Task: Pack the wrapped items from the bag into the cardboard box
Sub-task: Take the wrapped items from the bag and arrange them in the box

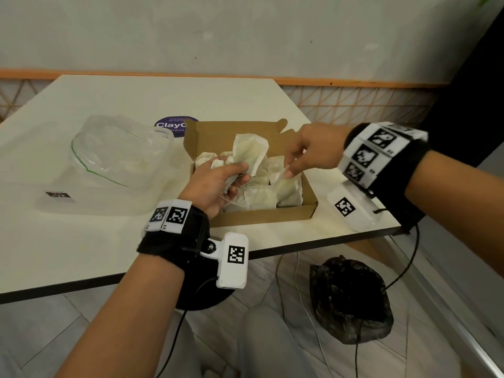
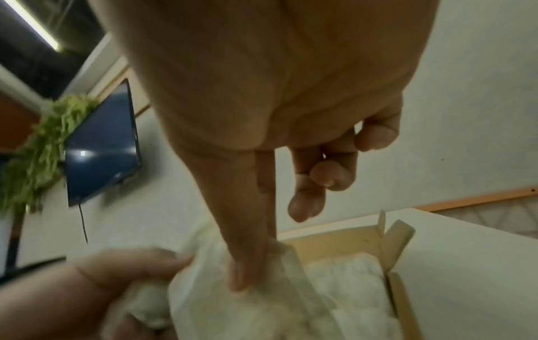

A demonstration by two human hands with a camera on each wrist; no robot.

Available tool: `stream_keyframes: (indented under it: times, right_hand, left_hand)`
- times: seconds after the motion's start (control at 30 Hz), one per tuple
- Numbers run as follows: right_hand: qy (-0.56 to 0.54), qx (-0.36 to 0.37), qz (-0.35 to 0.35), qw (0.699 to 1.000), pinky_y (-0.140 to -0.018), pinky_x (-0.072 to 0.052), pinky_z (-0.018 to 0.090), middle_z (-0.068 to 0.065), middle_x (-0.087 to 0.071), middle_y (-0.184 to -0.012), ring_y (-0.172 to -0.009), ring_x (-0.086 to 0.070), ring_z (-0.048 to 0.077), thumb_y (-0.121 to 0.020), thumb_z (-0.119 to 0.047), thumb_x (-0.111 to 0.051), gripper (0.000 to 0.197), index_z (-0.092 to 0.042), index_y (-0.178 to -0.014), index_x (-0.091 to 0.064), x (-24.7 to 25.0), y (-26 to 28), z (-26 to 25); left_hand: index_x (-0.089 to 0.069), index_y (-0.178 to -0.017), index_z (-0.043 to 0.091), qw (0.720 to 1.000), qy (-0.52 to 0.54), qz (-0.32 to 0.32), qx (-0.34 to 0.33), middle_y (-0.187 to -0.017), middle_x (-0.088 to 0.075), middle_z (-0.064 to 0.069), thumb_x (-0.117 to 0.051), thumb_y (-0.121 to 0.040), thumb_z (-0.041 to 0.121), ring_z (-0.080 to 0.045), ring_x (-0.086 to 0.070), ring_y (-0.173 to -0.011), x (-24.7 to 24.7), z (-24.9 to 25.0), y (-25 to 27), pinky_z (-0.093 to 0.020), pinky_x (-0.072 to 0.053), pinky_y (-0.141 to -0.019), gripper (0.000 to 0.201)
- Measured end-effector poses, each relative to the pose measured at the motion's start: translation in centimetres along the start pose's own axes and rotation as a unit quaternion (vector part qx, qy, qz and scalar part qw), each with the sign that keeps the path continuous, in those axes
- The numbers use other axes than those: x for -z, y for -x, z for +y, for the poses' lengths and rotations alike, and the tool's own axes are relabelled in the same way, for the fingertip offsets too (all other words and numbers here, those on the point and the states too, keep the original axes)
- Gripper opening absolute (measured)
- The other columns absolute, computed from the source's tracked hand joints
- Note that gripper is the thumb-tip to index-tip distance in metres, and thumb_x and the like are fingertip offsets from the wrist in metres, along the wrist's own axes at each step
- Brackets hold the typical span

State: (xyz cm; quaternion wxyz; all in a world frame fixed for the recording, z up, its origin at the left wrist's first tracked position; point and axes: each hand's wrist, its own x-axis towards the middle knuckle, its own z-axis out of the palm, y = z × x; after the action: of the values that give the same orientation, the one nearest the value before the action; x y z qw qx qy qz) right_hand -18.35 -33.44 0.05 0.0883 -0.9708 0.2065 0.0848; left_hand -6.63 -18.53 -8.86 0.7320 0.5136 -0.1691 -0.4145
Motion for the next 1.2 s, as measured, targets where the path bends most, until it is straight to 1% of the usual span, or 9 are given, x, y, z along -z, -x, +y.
stream_keyframes:
  times: [0.17,0.37,0.47,0.57,0.67,0.83,0.9,1.1,1.2]
  right_hand:
    - [-0.099,-0.008,-0.061,0.993,-0.081,-0.042,0.021,-0.004,-0.07,-0.088,-0.081,-0.056,0.007,-0.075,-0.032,-0.074,0.015,-0.022,-0.086,-0.074,0.1,1.7,0.3]
    - [-0.045,-0.074,-0.028,0.996,-0.08,-0.038,0.023,-0.007,-0.061,-0.089,-0.09,-0.052,0.01,-0.076,-0.03,-0.074,0.027,-0.016,-0.099,-0.071,-3.1,-1.4,1.7]
    - [-0.031,-0.083,-0.006,0.996,-0.064,-0.037,0.021,-0.011,-0.056,-0.076,-0.077,-0.052,0.008,-0.077,-0.031,-0.074,0.027,-0.017,-0.099,-0.07,-3.0,-2.0,2.0]
    - [-0.076,-0.048,0.085,0.992,-0.062,-0.036,0.017,-0.015,-0.052,-0.077,-0.082,-0.054,0.012,-0.08,-0.039,-0.069,0.029,-0.02,-0.101,-0.065,-2.1,-1.9,1.7]
    - [-0.271,-0.011,0.16,0.949,-0.074,-0.045,0.019,-0.009,-0.062,-0.092,-0.086,-0.058,0.008,-0.078,-0.051,-0.065,0.038,-0.022,-0.104,-0.064,-1.3,-1.6,-0.3]
    - [-0.311,0.025,0.122,0.942,-0.084,-0.05,0.026,0.006,-0.07,-0.096,-0.083,-0.062,0.011,-0.079,-0.026,-0.072,0.026,-0.01,-0.099,-0.069,-1.5,-2.0,-2.0]
    - [-0.272,0.015,0.123,0.954,-0.075,-0.048,0.018,0.002,-0.068,-0.087,-0.074,-0.058,0.007,-0.081,-0.023,-0.071,0.019,-0.01,-0.095,-0.069,-0.5,-1.4,-1.5]
    - [-0.14,0.027,-0.073,0.987,-0.088,-0.042,0.022,-0.004,-0.072,-0.093,-0.083,-0.061,0.006,-0.081,-0.025,-0.069,0.007,-0.024,-0.088,-0.071,1.2,1.1,0.4]
    - [-0.099,0.017,-0.099,0.99,-0.091,-0.043,0.027,-0.003,-0.071,-0.093,-0.087,-0.06,0.01,-0.081,-0.025,-0.07,0.008,-0.023,-0.089,-0.071,-0.7,0.2,1.0]
  left_hand:
    - [-0.055,-0.087,0.017,1.0,0.003,0.001,-0.002,-0.068,-0.068,0.003,-0.064,-0.085,0.004,-0.005,-0.065,-0.058,0.0,0.0,0.0,-0.011,-0.036,-0.039,0.015]
    - [-0.056,-0.087,0.016,1.0,0.008,0.007,0.001,-0.067,-0.068,0.002,-0.064,-0.084,0.003,-0.006,-0.065,-0.058,0.0,0.0,0.1,-0.012,-0.036,-0.039,0.016]
    - [-0.055,-0.088,0.016,1.0,0.007,0.008,0.0,-0.068,-0.067,0.001,-0.064,-0.084,0.003,-0.006,-0.065,-0.058,0.0,0.0,0.1,-0.012,-0.036,-0.038,0.016]
    - [-0.056,-0.084,0.016,1.0,0.0,0.004,0.001,-0.067,-0.067,0.002,-0.064,-0.084,0.003,-0.005,-0.065,-0.058,-0.1,0.0,0.1,-0.012,-0.036,-0.04,0.016]
    - [-0.055,-0.081,0.017,1.0,-0.011,-0.003,0.002,-0.064,-0.067,0.003,-0.064,-0.084,0.002,-0.005,-0.064,-0.058,-0.2,0.1,0.2,-0.011,-0.035,-0.039,0.017]
    - [-0.055,-0.081,0.018,1.0,-0.029,-0.011,-0.001,-0.077,-0.066,-0.001,-0.065,-0.085,0.007,-0.008,-0.064,-0.062,-0.3,0.0,0.4,-0.011,-0.032,-0.037,0.016]
    - [-0.056,-0.086,0.019,1.0,-0.022,0.001,-0.008,-0.08,-0.066,-0.002,-0.064,-0.088,0.015,-0.006,-0.063,-0.06,-0.4,0.1,0.4,-0.011,-0.032,-0.037,0.009]
    - [-0.054,-0.089,0.021,0.999,-0.021,0.029,-0.006,-0.085,-0.067,-0.002,-0.063,-0.088,0.032,-0.007,-0.062,-0.061,-0.2,0.2,0.2,-0.013,-0.034,-0.041,0.014]
    - [-0.055,-0.091,0.02,0.999,-0.017,0.03,-0.001,-0.085,-0.067,-0.002,-0.063,-0.088,0.032,-0.007,-0.063,-0.062,-0.1,0.1,0.1,-0.013,-0.035,-0.041,0.015]
